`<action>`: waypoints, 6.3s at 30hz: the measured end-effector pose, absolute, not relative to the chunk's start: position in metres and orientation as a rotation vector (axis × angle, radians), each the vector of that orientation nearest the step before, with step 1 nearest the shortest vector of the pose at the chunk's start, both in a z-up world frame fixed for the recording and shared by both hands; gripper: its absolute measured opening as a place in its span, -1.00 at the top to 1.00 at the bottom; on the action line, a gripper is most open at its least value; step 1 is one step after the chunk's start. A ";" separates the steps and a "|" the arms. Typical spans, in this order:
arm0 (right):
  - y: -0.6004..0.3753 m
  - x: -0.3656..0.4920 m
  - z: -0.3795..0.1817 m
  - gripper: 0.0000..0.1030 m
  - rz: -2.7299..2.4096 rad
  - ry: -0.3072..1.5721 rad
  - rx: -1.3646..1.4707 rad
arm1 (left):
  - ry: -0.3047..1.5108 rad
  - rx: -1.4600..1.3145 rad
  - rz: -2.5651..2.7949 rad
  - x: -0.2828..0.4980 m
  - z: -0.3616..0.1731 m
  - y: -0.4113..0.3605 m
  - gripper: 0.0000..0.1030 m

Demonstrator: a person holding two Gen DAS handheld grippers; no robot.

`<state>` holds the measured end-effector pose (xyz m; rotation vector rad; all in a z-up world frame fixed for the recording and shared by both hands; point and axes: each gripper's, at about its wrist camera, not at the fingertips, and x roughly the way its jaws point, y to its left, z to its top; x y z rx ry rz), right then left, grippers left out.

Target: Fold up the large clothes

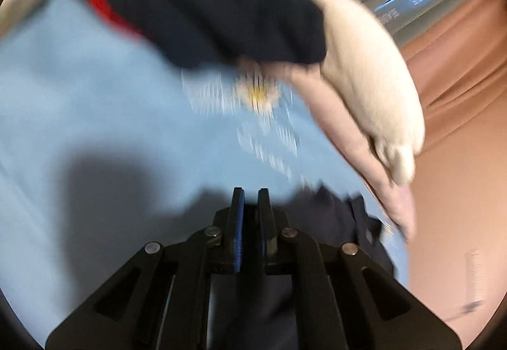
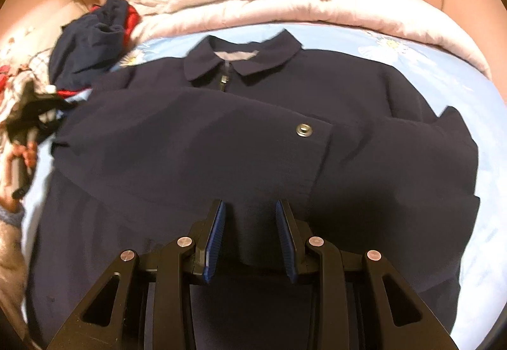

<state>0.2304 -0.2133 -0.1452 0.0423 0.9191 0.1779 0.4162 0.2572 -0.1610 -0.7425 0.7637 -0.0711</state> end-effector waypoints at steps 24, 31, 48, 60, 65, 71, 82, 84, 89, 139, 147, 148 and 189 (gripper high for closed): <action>-0.208 0.231 -0.152 0.10 0.169 0.910 0.030 | 0.934 -0.663 -0.113 0.426 -0.176 0.232 0.92; -0.204 0.229 -0.138 -0.14 0.188 0.885 0.050 | 0.907 -0.534 0.028 0.443 -0.170 0.252 0.98; -0.229 0.189 -0.122 -0.21 0.193 0.847 0.189 | 0.946 0.001 -0.144 0.293 -0.166 0.168 -0.33; -0.223 0.193 -0.124 -0.21 0.215 0.821 0.240 | 0.834 0.107 0.060 0.337 -0.184 0.132 -0.35; -0.223 0.222 -0.139 -0.21 0.246 0.858 0.316 | 0.807 0.052 0.120 0.329 -0.176 0.154 -0.36; -0.216 0.239 -0.162 -0.21 0.184 0.914 0.250 | 0.844 0.019 0.150 0.330 -0.180 0.169 -0.68; -0.209 0.221 -0.108 -0.21 0.175 0.818 0.007 | 0.792 -0.077 0.007 0.301 -0.132 0.168 -0.60; -0.200 0.232 -0.109 -0.20 0.200 0.818 0.009 | 0.804 -0.138 -0.069 0.322 -0.122 0.158 -0.57; -0.181 0.259 -0.124 0.04 0.225 0.847 0.047 | 0.880 -0.154 -0.210 0.357 -0.122 0.120 -0.01; -0.371 -0.059 -0.159 -0.37 0.142 0.936 0.510 | 0.988 -0.738 -0.276 -0.008 -0.148 0.237 -0.99; -0.365 -0.063 -0.164 -0.45 0.212 0.970 0.499 | 1.092 -0.733 -0.367 0.040 -0.184 0.202 -0.99; -0.363 -0.062 -0.165 -0.45 0.222 0.972 0.497 | 1.097 -0.733 -0.372 0.043 -0.186 0.201 -0.99; -0.336 -0.055 -0.179 -0.37 0.422 0.958 0.622 | 1.111 -0.826 -0.556 0.058 -0.207 0.170 -0.61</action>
